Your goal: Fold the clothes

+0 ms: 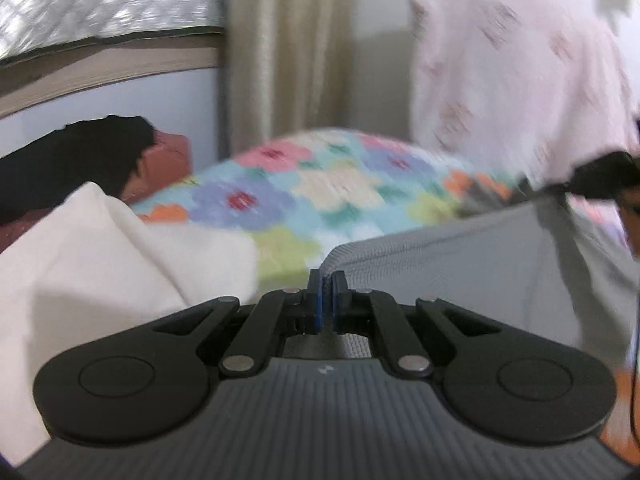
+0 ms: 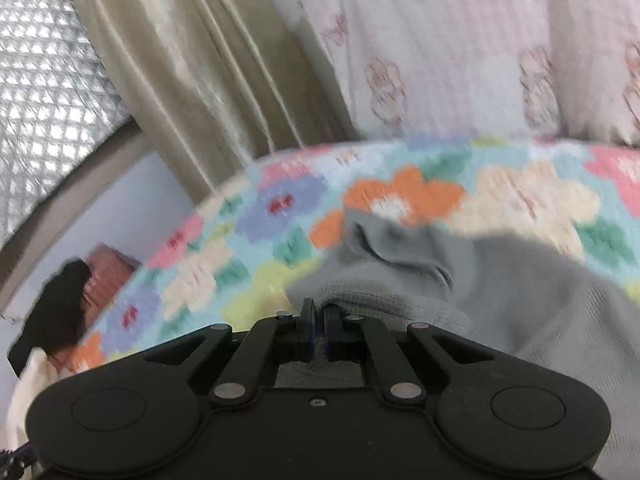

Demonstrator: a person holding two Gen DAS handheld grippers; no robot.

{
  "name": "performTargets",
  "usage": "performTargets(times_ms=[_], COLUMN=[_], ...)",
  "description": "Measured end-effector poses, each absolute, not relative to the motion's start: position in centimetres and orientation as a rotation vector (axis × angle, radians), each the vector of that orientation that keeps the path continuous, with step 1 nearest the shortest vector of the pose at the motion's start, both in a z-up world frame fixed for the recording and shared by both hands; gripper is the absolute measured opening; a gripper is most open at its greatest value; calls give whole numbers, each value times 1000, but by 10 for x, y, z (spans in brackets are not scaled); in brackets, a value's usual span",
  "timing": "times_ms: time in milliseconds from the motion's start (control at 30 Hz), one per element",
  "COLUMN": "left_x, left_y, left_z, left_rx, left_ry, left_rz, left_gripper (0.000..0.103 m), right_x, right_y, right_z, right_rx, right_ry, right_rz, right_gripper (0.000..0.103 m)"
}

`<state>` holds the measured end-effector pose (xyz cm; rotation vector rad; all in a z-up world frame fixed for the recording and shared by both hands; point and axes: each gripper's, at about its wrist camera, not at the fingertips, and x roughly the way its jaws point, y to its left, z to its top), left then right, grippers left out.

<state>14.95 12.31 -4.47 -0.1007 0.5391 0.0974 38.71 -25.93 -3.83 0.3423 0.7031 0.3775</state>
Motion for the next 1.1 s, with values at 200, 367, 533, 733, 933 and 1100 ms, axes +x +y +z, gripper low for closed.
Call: performTargets(times_ms=[200, 367, 533, 733, 933, 1100], left_x=[173, 138, 103, 73, 42, 26], left_y=[116, 113, 104, 81, 67, 55], left_z=[-62, -72, -74, -70, -88, -99], left_rx=[-59, -99, -159, -173, -299, -362], left_ry=[639, 715, 790, 803, 893, 939], left_rz=[158, 113, 28, 24, -57, -123], left_gripper=[32, 41, 41, 46, 52, 64], right_x=[378, 295, 207, 133, 114, 109], right_y=[-264, -305, -342, -363, -357, -344], right_z=[-54, -77, -101, -134, -143, -147], right_rx=[469, 598, 602, 639, 614, 602], right_ry=[819, 867, 880, 876, 837, 794], right_rz=[289, 383, 390, 356, 313, 200], right_gripper=[32, 35, 38, 42, 42, 42])
